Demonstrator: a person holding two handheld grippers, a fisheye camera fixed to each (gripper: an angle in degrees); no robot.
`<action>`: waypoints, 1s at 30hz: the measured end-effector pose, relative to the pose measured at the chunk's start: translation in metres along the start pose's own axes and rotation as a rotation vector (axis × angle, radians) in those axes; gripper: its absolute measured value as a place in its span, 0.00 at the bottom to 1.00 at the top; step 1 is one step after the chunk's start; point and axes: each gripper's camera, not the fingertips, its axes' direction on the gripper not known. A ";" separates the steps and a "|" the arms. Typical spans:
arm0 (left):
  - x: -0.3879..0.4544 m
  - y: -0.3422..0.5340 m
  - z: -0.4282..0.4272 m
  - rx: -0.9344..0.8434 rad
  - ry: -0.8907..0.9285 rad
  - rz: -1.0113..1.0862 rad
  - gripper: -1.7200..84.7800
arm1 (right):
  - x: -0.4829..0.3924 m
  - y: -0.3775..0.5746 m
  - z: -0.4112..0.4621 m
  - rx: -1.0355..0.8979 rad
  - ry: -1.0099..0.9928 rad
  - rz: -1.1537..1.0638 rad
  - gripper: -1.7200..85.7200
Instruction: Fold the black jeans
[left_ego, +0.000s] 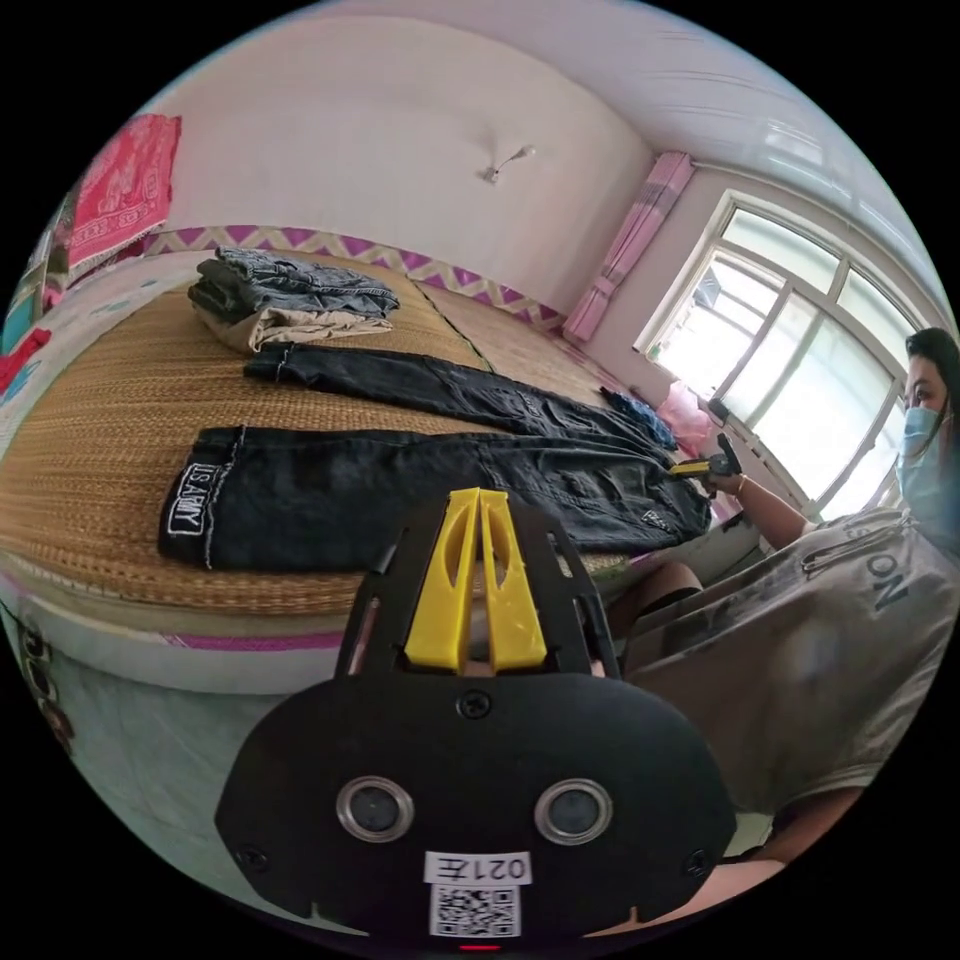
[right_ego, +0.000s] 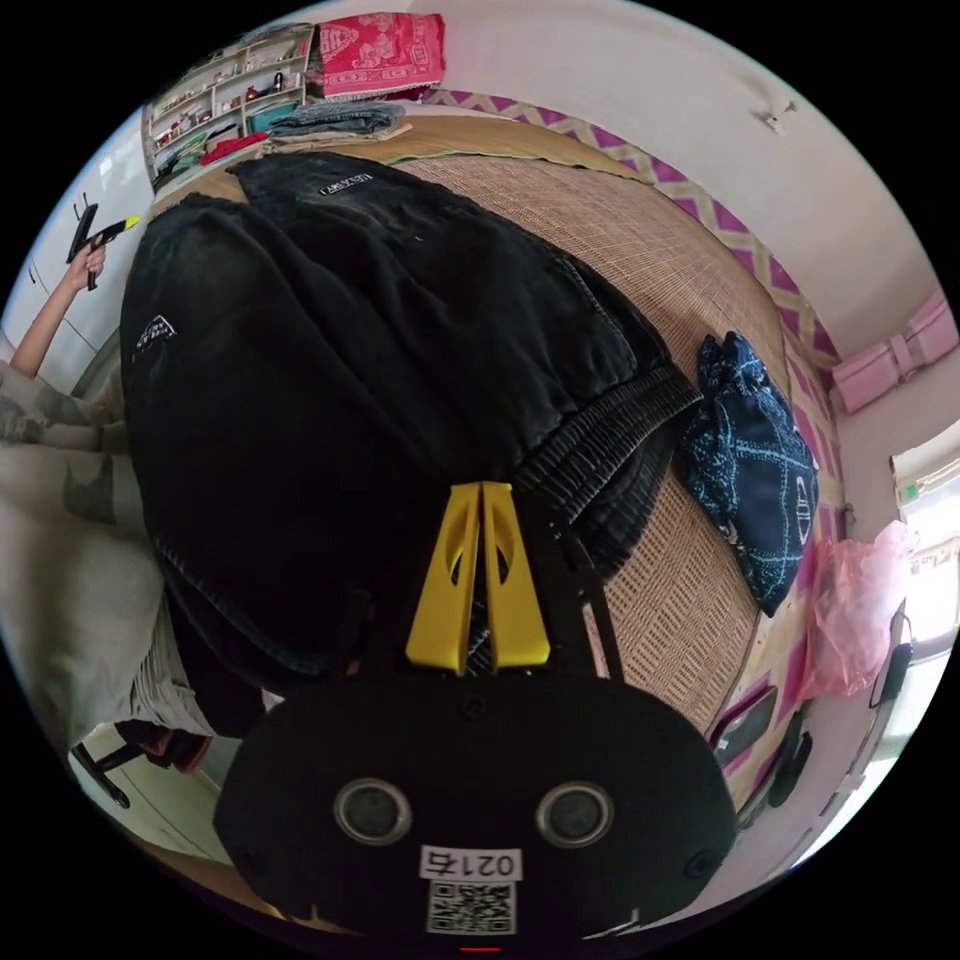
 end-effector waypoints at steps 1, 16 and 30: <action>0.001 0.008 -0.006 0.037 -0.010 -0.021 0.01 | -0.002 0.004 0.001 0.000 0.016 0.003 0.01; -0.007 0.091 -0.046 0.081 -0.036 -0.217 0.11 | -0.031 0.259 -0.048 0.364 -0.272 0.819 0.11; -0.049 0.170 -0.062 0.186 0.018 -0.571 0.08 | -0.024 0.336 0.046 0.539 -0.550 1.243 0.13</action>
